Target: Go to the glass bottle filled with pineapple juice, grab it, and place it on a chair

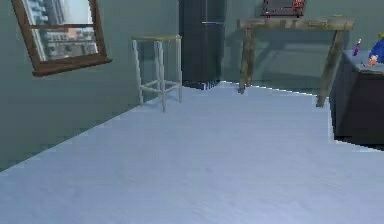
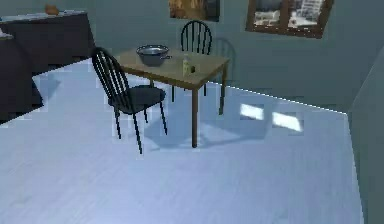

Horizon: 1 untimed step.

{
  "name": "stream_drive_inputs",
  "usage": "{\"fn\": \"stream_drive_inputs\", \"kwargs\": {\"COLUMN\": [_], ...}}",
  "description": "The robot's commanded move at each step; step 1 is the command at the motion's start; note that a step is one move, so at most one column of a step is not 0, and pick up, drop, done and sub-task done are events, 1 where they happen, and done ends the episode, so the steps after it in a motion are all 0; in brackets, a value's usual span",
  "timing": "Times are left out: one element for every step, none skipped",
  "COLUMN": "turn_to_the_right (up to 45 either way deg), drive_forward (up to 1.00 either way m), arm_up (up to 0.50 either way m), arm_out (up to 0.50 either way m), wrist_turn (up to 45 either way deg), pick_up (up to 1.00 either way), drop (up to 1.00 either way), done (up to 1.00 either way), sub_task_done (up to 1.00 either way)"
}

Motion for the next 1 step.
{"fn": "stream_drive_inputs", "kwargs": {"turn_to_the_right": [45.0], "drive_forward": [0.0], "arm_up": [0.0], "arm_out": [0.0], "wrist_turn": [0.0], "pick_up": [0.0], "drop": [0.0], "done": [0.0], "sub_task_done": [0.0]}}
